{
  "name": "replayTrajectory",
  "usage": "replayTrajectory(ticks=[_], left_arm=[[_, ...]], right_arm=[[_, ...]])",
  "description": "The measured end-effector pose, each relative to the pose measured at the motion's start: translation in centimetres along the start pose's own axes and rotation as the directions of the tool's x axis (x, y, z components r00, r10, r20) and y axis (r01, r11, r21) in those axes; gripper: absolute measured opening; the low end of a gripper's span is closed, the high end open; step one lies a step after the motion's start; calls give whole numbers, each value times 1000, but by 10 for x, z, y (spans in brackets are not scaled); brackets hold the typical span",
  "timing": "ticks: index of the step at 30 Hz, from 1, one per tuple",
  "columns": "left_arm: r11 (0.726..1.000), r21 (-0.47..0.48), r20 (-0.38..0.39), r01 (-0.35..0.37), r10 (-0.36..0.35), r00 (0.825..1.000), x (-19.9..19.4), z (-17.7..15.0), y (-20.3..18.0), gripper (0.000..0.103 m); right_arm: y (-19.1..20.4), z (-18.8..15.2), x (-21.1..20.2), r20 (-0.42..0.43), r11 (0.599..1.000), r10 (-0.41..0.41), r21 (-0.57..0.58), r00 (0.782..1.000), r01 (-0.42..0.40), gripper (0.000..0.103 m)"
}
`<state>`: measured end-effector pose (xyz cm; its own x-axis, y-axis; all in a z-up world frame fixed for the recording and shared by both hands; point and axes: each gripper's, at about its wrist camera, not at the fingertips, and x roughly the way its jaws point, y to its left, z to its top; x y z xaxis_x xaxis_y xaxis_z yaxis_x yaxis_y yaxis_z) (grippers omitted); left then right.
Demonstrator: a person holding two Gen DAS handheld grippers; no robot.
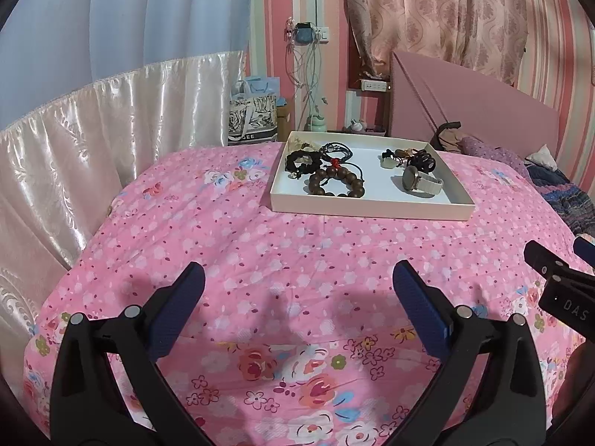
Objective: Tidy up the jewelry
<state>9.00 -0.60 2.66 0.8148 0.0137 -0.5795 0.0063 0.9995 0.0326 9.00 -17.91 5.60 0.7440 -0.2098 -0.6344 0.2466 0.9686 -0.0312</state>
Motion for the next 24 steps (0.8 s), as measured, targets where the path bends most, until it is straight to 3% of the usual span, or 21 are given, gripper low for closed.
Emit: replayTrajectory(ticks=[24], left_arm=[[999,32,28,-13,12,1000,-6,-3,-5,100]], right_arm=[[-2,-1,4,-3,1000,-9,9,1000,9,99]])
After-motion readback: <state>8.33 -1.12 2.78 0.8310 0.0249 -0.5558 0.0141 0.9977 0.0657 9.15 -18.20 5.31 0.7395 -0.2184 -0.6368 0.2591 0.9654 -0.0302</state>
